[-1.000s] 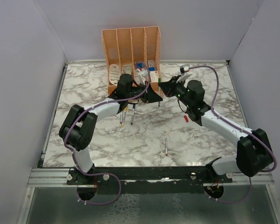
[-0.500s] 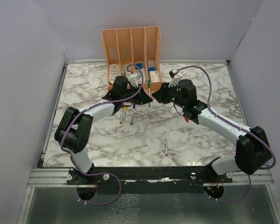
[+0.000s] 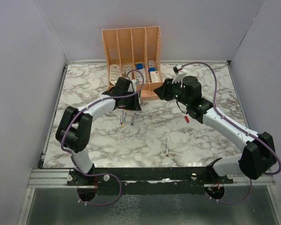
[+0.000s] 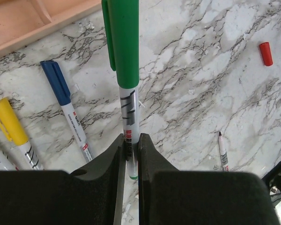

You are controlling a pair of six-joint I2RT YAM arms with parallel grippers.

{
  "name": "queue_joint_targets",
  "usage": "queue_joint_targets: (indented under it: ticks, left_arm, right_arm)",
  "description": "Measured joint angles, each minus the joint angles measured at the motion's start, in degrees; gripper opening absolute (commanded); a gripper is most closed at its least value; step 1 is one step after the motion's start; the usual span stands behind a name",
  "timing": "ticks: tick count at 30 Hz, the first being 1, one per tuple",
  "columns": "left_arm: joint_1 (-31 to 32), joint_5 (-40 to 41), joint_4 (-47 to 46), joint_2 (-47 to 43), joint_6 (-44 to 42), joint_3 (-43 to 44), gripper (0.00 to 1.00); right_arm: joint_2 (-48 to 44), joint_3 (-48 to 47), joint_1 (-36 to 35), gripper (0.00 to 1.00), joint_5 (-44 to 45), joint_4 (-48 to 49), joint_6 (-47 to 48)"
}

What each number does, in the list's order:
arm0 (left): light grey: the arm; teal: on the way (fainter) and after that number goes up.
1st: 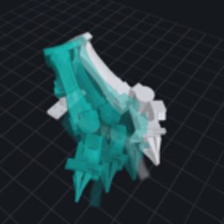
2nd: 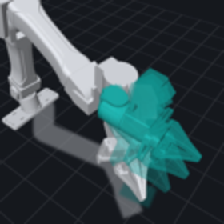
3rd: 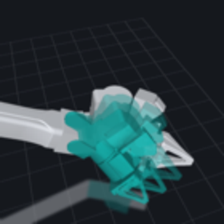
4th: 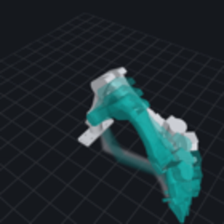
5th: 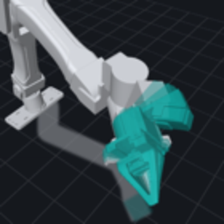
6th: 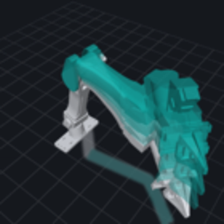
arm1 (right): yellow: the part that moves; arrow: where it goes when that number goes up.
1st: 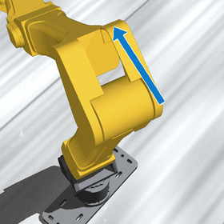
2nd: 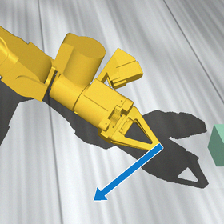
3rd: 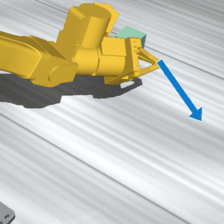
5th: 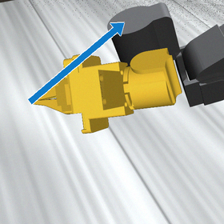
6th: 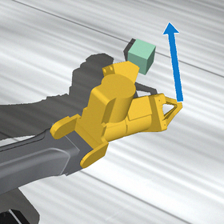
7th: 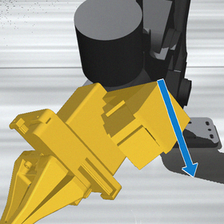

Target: Insert the pens into the pen caps

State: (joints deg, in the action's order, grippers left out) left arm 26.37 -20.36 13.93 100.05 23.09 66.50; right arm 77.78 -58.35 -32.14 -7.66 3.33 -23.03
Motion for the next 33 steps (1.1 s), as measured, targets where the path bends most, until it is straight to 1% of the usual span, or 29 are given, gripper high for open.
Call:
queue_joint_targets:
  ticks: [3,10,14,16,20,28,33]
  left_arm:
    - [0.0,0.0,2.8,0.8,-0.2,1.5,0.0]
    - [0.3,-0.4,8.2,2.6,-0.1,1.2,0.0]
    - [0.5,-1.2,9.8,3.6,-0.1,1.2,0.01]
    - [0.6,-1.5,10.4,4.2,-0.2,1.2,0.04]
    - [0.9,-2.3,11.1,6.3,-0.2,1.3,0.08]
    - [1.0,-3.0,11.4,8.8,-0.1,3.0,0.27]
    - [1.0,-3.2,11.0,9.0,0.1,3.2,0.33]
  right_arm:
    - [0.0,0.0,0.0,0.34,0.3,-1.2,0.0]
    - [0.0,-0.1,0.0,0.34,1.1,-3.5,0.0]
    - [0.0,-0.1,0.0,0.34,1.2,-3.8,-0.2]
    - [0.0,-0.1,0.0,0.34,1.2,-3.8,-0.3]
    - [0.0,-0.1,0.0,0.34,1.2,-3.8,-0.7]
    - [0.0,-0.1,0.0,0.34,1.6,-4.3,-1.2]
    - [0.0,0.0,0.0,0.34,2.9,-6.4,-1.2]
